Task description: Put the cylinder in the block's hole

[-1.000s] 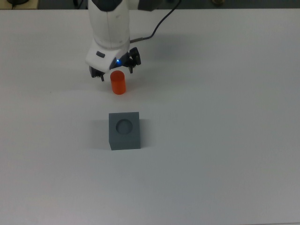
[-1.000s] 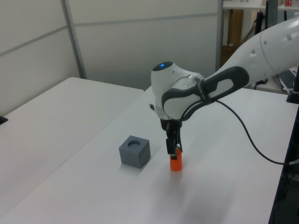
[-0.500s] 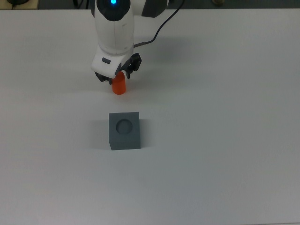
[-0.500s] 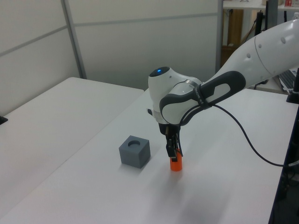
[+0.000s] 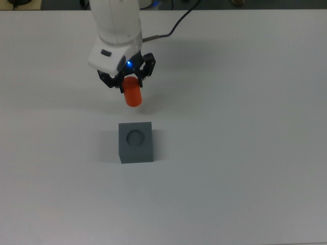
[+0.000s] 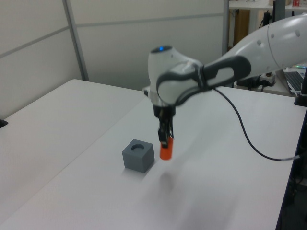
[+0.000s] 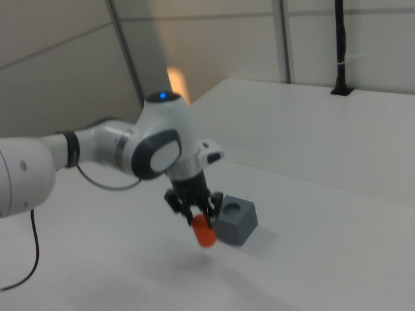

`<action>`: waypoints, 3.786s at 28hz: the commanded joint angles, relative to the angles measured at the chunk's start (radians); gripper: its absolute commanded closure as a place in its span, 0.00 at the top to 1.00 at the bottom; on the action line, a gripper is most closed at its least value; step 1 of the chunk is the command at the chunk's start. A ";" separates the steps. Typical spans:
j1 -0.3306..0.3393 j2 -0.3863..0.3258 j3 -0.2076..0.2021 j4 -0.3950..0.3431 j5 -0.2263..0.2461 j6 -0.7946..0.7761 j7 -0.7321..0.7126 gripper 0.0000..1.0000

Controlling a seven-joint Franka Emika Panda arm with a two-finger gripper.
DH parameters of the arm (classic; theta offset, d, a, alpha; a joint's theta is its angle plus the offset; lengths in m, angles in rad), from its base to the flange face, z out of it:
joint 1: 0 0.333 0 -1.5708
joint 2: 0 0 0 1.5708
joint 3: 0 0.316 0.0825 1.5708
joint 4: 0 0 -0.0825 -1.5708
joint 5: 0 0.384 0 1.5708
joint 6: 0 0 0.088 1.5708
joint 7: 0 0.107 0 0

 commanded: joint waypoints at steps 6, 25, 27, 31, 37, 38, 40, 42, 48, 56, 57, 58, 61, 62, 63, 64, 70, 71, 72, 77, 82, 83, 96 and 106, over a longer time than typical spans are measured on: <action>-0.040 0.118 -0.009 0.269 0.127 -0.046 -0.004 0.00; -0.035 0.209 0.004 0.310 0.120 0.067 0.007 0.00; -0.032 0.209 0.004 0.300 0.119 0.067 0.007 0.00; -0.031 0.209 0.004 0.290 0.116 0.066 0.005 0.00; -0.029 0.213 0.004 0.270 0.113 0.067 0.005 0.00; -0.029 0.219 0.004 0.270 0.113 0.067 0.005 0.00; -0.029 0.221 0.004 0.270 0.111 0.067 0.005 0.00; -0.031 0.221 0.004 0.270 0.111 0.067 0.005 0.00; -0.031 0.224 0.002 0.270 0.110 0.069 0.004 0.31; -0.031 0.226 0.002 0.281 0.099 0.064 0.005 1.00; -0.031 0.224 0.002 0.283 0.099 0.061 0.005 1.00; -0.031 0.220 0.002 0.286 0.099 0.056 0.005 1.00; -0.031 0.192 -0.009 0.286 0.097 0.024 0.005 1.00; -0.032 0.184 -0.010 0.286 0.096 0.004 0.005 1.00; -0.035 0.175 -0.012 0.286 0.091 -0.020 0.004 1.00; -0.038 0.167 -0.013 0.286 0.081 -0.046 0.004 1.00; -0.038 0.115 -0.062 0.289 -0.016 -0.239 0.005 1.00; -0.038 0.111 -0.065 0.295 -0.024 -0.270 0.007 1.00; -0.040 0.104 -0.070 0.301 -0.031 -0.322 0.007 1.00; -0.040 0.089 -0.090 0.312 -0.030 -0.375 0.007 1.00; -0.040 0.088 -0.090 0.313 -0.031 -0.366 0.007 1.00; -0.040 0.088 -0.091 0.313 -0.031 -0.364 0.009 1.00; -0.037 0.089 -0.087 0.313 -0.038 -0.333 0.094 1.00; -0.024 0.097 -0.078 0.304 -0.041 -0.341 0.105 1.00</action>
